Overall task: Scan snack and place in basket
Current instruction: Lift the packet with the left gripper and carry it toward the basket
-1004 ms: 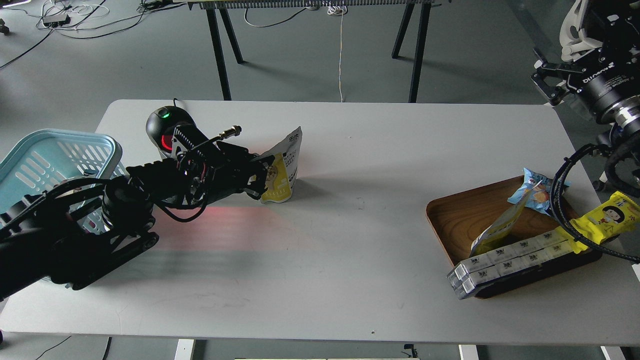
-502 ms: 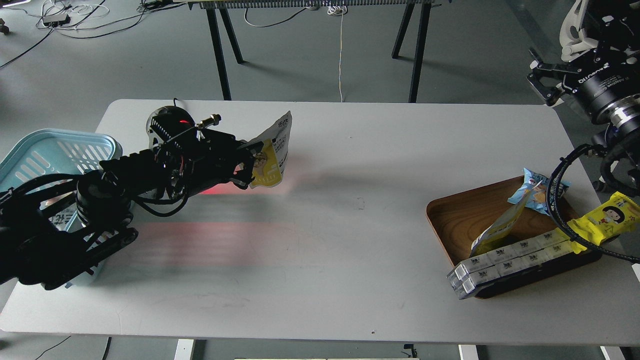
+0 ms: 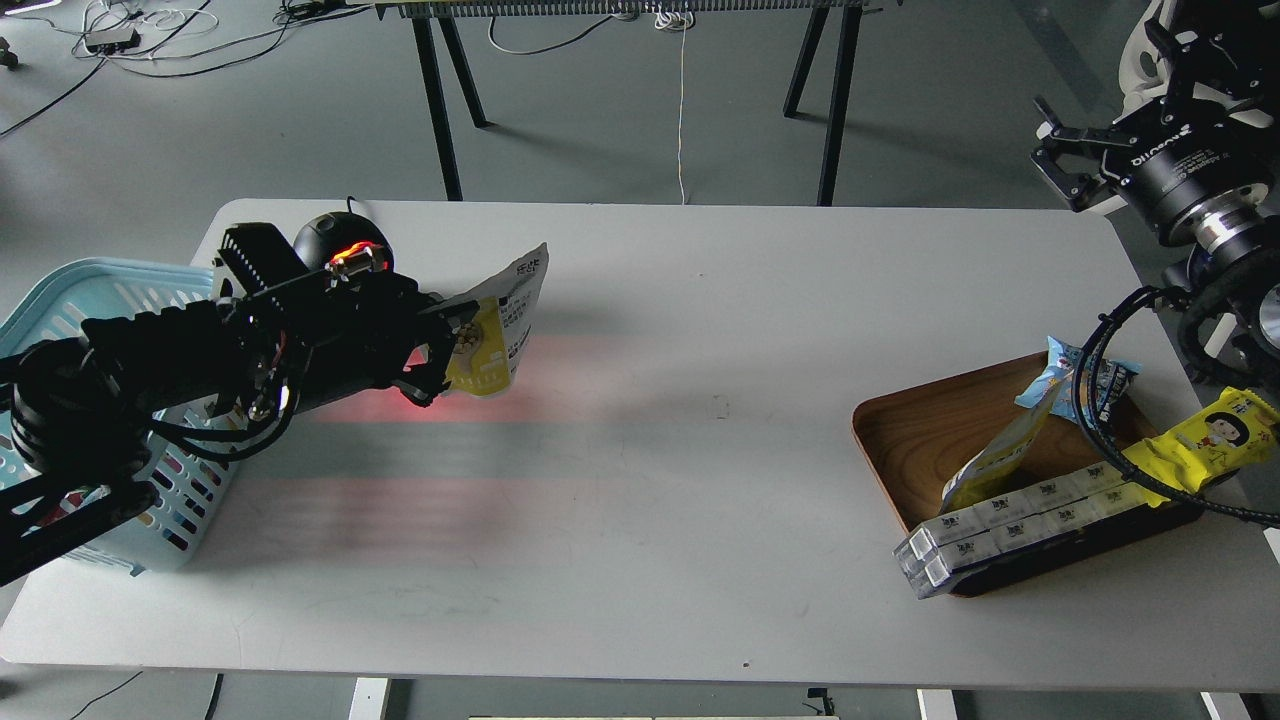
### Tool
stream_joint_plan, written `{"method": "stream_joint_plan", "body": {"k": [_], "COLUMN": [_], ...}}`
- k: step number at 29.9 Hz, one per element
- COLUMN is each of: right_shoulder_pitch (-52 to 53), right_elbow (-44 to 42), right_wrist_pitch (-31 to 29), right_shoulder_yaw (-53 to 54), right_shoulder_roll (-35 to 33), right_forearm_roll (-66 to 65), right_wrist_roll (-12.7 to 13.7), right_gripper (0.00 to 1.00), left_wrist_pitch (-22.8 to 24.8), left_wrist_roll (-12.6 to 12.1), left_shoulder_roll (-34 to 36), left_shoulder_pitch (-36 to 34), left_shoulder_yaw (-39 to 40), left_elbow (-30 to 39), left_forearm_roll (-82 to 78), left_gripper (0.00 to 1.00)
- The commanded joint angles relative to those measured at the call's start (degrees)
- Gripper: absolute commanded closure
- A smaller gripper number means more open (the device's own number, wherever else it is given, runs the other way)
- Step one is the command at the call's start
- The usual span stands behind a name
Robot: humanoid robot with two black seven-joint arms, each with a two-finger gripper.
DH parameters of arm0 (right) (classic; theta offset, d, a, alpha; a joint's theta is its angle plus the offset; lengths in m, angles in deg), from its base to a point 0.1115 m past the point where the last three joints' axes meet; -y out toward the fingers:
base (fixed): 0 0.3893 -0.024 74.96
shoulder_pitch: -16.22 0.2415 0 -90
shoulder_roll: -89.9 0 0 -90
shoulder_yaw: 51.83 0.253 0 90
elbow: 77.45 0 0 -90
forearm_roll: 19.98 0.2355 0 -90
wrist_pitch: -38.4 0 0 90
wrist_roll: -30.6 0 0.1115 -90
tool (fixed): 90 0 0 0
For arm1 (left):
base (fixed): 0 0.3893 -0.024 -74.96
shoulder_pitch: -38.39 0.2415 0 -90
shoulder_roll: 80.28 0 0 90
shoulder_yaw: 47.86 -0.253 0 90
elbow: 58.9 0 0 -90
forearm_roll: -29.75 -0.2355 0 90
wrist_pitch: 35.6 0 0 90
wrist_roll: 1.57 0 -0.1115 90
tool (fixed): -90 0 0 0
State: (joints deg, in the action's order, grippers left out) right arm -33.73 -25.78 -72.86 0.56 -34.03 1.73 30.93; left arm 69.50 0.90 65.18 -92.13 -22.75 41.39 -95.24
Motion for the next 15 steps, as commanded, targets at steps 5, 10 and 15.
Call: {"method": "stream_joint_plan", "body": {"k": [5,10,15], "right_shoulder_pitch": [0.0,0.0,0.1], "right_elbow": [0.0,0.0,0.0], "right_wrist_pitch": [0.0,0.0,0.0], "right_shoulder_yaw": [0.0,0.0,0.0], "right_shoulder_roll": [0.0,-0.1,0.0], "right_forearm_roll": [-0.1,-0.8,-0.9], "right_wrist_roll": [0.0,0.0,0.0], "right_gripper": [0.04,0.04,0.04], "left_wrist_pitch": [1.7,2.4,5.8], "left_wrist_roll": [-0.5,-0.4,-0.4], "left_shoulder_roll": [1.0,1.0,1.0], "left_shoulder_pitch": [-0.1,-0.5,-2.1], "left_shoulder_yaw": [0.0,0.1,0.7], "left_elbow": [0.9,0.9,0.9], "left_forearm_roll": [0.0,0.0,0.0], "left_gripper": [1.00,1.00,1.00]}}
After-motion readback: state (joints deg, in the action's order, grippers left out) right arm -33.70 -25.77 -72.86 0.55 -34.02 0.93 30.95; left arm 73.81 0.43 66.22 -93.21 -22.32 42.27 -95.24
